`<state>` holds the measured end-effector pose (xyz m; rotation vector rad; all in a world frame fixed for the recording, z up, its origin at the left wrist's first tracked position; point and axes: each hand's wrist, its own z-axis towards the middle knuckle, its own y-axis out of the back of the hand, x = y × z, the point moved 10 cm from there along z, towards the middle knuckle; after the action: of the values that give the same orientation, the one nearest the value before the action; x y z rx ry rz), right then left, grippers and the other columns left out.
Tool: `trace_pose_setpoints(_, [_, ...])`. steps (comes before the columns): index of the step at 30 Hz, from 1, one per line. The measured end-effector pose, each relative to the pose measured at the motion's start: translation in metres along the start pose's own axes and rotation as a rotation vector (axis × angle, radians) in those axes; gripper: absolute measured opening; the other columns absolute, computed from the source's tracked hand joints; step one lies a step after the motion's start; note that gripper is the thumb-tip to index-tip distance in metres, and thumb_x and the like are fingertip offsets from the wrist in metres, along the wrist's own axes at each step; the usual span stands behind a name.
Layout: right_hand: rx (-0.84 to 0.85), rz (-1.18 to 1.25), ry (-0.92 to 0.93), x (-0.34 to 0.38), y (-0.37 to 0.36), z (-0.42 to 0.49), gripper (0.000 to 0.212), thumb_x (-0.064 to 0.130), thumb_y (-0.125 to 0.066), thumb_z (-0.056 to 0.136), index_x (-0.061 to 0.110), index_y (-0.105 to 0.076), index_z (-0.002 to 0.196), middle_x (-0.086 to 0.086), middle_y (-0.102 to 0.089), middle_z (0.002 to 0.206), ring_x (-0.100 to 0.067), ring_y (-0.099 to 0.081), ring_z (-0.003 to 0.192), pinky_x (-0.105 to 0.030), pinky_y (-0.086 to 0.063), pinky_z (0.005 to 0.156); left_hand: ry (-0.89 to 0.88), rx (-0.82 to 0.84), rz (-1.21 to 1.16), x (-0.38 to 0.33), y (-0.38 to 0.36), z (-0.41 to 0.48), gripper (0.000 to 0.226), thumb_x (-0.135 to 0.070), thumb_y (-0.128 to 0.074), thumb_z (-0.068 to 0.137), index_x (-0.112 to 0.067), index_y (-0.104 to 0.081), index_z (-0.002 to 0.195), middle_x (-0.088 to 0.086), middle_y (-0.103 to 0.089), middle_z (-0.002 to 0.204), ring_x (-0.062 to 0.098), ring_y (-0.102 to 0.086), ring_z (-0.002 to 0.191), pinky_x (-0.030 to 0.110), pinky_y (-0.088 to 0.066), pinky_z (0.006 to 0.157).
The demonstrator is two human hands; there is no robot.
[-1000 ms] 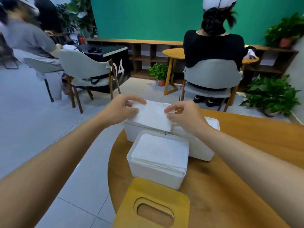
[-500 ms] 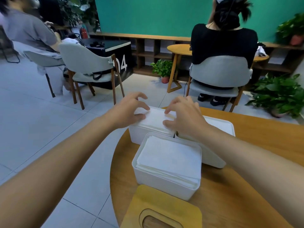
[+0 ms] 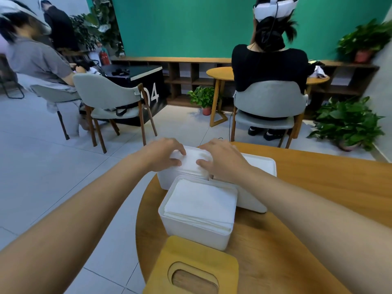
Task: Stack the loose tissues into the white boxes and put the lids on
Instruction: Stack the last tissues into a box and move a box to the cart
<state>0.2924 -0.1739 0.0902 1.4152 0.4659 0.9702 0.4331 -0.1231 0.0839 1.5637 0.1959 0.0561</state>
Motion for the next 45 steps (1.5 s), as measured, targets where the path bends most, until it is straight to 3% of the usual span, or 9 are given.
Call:
trace_pose_setpoints(3, [-0.118,0.115,0.009,-0.014,0.041,-0.033,0.050,0.047,-0.061,0.102,0.025,-0.057,0.147,0.003,-0.055,0.146,-0.022,-0.043,0.138,-0.040,-0.034,0.112,-0.098,-0.157,-0.077,-0.043,0.038,-0.009,0.041,-0.039,-0.075,0.096,-0.033,-0.065,0.135,-0.003,-0.049,0.149,0.020,-0.046,0.138,0.043,-0.041,0.112])
trace_pose_setpoints(6, [-0.201,0.108,-0.015,-0.045,0.085,-0.076,0.048,0.047,-0.064,0.100,0.026,-0.059,0.143,0.006,-0.060,0.139,-0.020,-0.047,0.134,-0.043,-0.036,0.115,-0.240,-0.189,-0.179,-0.110,0.062,-0.012,0.052,-0.042,-0.078,0.091,-0.031,-0.063,0.139,-0.005,-0.052,0.142,0.014,-0.049,0.129,0.036,-0.043,0.112])
trace_pose_setpoints(11, [-0.344,0.080,-0.119,-0.112,0.171,-0.178,0.045,0.045,-0.070,0.097,0.028,-0.062,0.138,0.012,-0.063,0.104,-0.015,-0.054,0.107,-0.044,-0.046,0.102,-0.492,-0.288,-0.179,-0.246,0.102,-0.014,0.056,-0.047,-0.081,0.087,-0.029,-0.063,0.136,-0.012,-0.059,0.109,0.002,-0.053,0.091,0.017,-0.046,0.081])
trace_pose_setpoints(15, [-0.441,0.027,-0.202,-0.168,0.238,-0.283,0.041,0.042,-0.073,0.096,0.028,-0.066,0.134,0.014,-0.066,0.097,-0.012,-0.057,0.100,-0.041,-0.049,0.097,-0.691,-0.340,-0.233,-0.373,0.128,-0.027,0.057,-0.049,-0.079,0.087,-0.028,-0.061,0.138,-0.010,-0.062,0.095,0.007,-0.058,0.081,0.026,-0.051,0.073])
trace_pose_setpoints(26, [-0.638,-0.215,-0.577,-0.283,0.386,-0.580,0.037,0.038,-0.081,0.089,0.027,-0.073,0.122,0.012,-0.073,0.090,-0.015,-0.066,0.092,-0.037,-0.049,0.091,-1.185,-0.269,-0.458,-0.723,0.157,-0.081,0.051,-0.046,-0.079,0.090,-0.028,-0.064,0.134,-0.010,-0.069,0.083,0.004,-0.065,0.070,0.025,-0.053,0.071])
trace_pose_setpoints(32, [-0.672,-0.377,-0.789,-0.307,0.454,-0.716,0.030,0.041,-0.076,0.086,0.023,-0.078,0.110,0.012,-0.072,0.085,-0.013,-0.065,0.083,-0.035,-0.050,0.084,-1.395,-0.246,-0.588,-0.882,0.175,-0.130,0.038,-0.040,-0.078,0.093,-0.026,-0.070,0.128,-0.008,-0.069,0.085,0.011,-0.063,0.075,0.027,-0.052,0.078])
trace_pose_setpoints(35, [-0.680,-0.435,-0.893,-0.322,0.479,-0.774,0.023,0.037,-0.081,0.086,0.024,-0.080,0.106,0.014,-0.068,0.080,-0.015,-0.065,0.081,-0.027,-0.042,0.077,-1.473,-0.227,-0.623,-0.952,0.176,-0.152,0.030,-0.032,-0.080,0.094,-0.021,-0.074,0.122,-0.005,-0.072,0.088,0.014,-0.066,0.077,0.024,-0.052,0.079])
trace_pose_setpoints(39, [-0.632,-0.494,-1.020,-0.348,0.501,-0.836,0.027,0.044,-0.080,0.086,0.027,-0.080,0.107,0.011,-0.072,0.090,-0.011,-0.065,0.087,-0.040,-0.055,0.082,-1.532,-0.218,-0.604,-1.028,0.167,-0.171,0.026,-0.026,-0.076,0.097,-0.020,-0.077,0.122,-0.004,-0.076,0.107,0.010,-0.068,0.095,0.009,-0.045,0.077])
trace_pose_setpoints(45, [-0.581,-0.424,-1.141,-0.389,0.505,-0.900,0.034,0.050,-0.079,0.086,0.028,-0.079,0.111,0.008,-0.073,0.104,-0.007,-0.062,0.093,-0.023,-0.042,0.074,-1.532,-0.096,-0.570,-1.104,0.144,-0.177,0.026,-0.027,-0.072,0.100,-0.022,-0.076,0.126,-0.008,-0.074,0.125,0.009,-0.064,0.116,0.029,-0.051,0.101])
